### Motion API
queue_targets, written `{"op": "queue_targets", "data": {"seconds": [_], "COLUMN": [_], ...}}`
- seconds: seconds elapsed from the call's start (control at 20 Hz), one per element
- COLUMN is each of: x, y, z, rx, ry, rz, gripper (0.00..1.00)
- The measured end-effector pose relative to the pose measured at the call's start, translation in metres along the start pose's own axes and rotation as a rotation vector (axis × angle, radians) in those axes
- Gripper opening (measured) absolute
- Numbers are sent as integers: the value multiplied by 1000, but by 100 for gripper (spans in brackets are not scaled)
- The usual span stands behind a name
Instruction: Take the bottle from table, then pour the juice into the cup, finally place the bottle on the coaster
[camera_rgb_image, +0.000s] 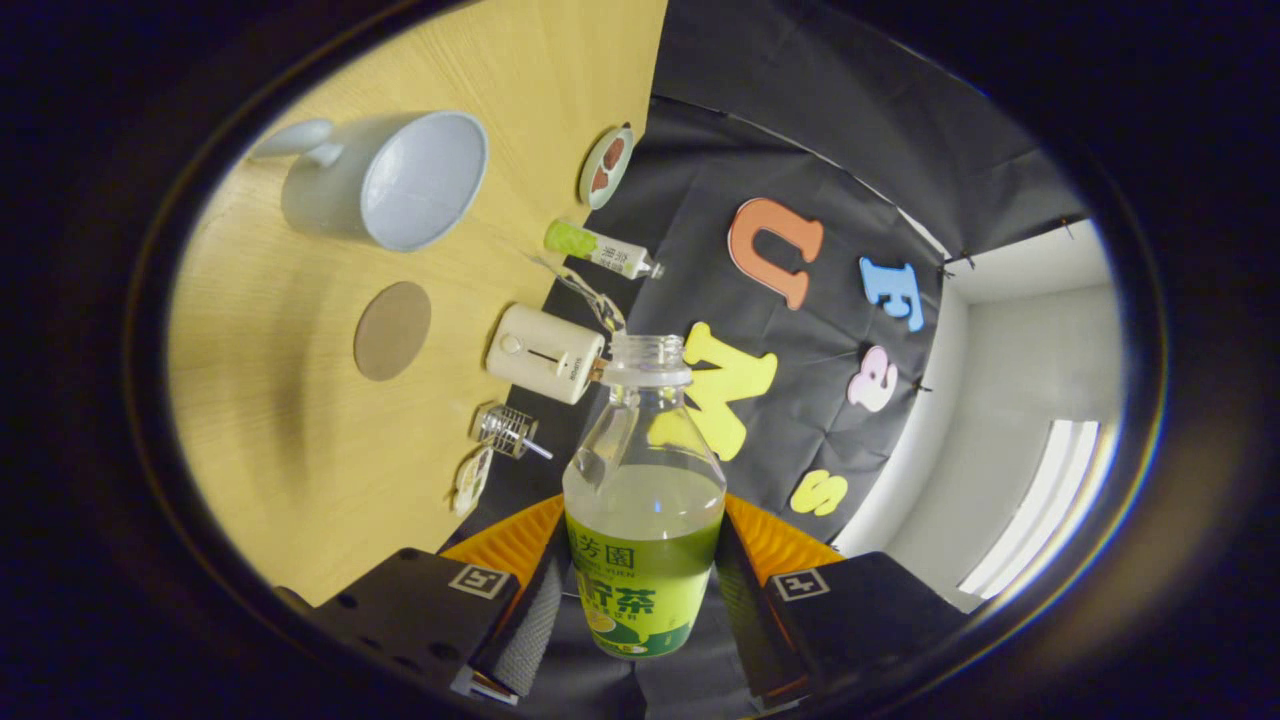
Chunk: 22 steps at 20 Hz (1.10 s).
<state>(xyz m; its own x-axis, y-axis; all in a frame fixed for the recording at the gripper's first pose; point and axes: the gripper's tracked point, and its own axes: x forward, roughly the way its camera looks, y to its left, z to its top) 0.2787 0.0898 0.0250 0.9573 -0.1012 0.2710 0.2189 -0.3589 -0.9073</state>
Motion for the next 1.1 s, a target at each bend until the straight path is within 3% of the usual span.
{"op": "queue_targets", "data": {"seconds": [0.55, 1.1], "x": [1, -3], "y": [-16, -46], "z": [3, 5], "rx": [-51, -154], "ry": [0, -14], "rz": [-47, -173], "gripper": [80, 80]}}
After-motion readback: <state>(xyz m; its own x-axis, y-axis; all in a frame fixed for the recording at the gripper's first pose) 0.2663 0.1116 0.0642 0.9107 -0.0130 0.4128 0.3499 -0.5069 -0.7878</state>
